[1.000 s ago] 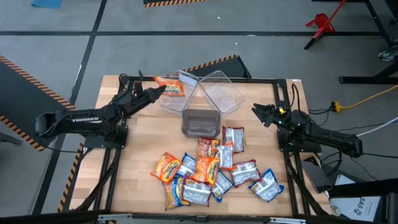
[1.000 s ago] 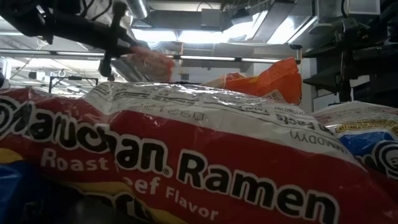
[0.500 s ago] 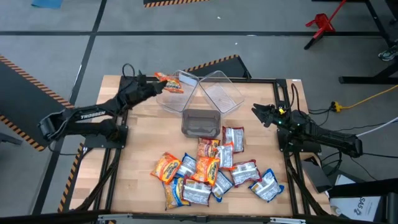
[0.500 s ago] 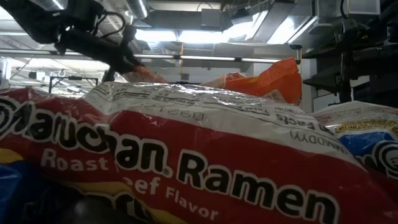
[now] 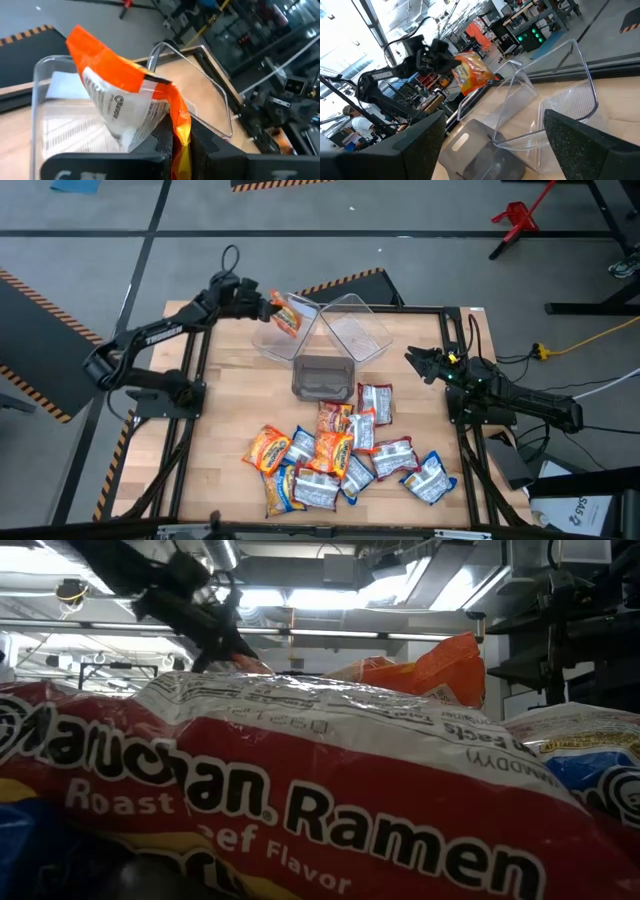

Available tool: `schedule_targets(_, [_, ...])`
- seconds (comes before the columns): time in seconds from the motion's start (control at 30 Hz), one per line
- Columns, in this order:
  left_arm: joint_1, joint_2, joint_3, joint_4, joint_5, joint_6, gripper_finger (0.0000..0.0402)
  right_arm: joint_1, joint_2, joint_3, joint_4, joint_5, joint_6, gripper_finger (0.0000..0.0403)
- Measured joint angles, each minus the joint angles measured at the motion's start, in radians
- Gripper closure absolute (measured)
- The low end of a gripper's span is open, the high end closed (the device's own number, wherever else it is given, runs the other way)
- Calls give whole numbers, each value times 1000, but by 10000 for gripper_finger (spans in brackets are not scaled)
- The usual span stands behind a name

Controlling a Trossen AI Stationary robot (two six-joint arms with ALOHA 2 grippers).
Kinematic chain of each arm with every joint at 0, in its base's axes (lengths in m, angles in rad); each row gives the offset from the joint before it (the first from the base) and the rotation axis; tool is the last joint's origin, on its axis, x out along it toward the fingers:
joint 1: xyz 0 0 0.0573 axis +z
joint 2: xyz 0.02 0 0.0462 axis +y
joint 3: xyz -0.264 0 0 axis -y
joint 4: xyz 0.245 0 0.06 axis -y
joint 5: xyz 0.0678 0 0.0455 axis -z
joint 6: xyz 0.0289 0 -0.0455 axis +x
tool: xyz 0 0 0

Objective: Sort Maruchan noodles
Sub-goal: Put the orange noodle pack into the left transparent bin

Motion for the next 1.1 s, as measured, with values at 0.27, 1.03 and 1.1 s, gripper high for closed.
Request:
schedule_targets(0.27, [11, 178, 60, 0, 20, 87, 385, 0, 0, 0, 0, 0, 0, 79])
schedule_targets(1.03, [-8, 339, 64, 23, -106, 216, 290, 0, 0, 0, -1, 0, 0, 79])
schedule_targets(1.1, [-8, 339, 64, 22, -112, 230, 275, 0, 0, 0, -1, 0, 0, 79])
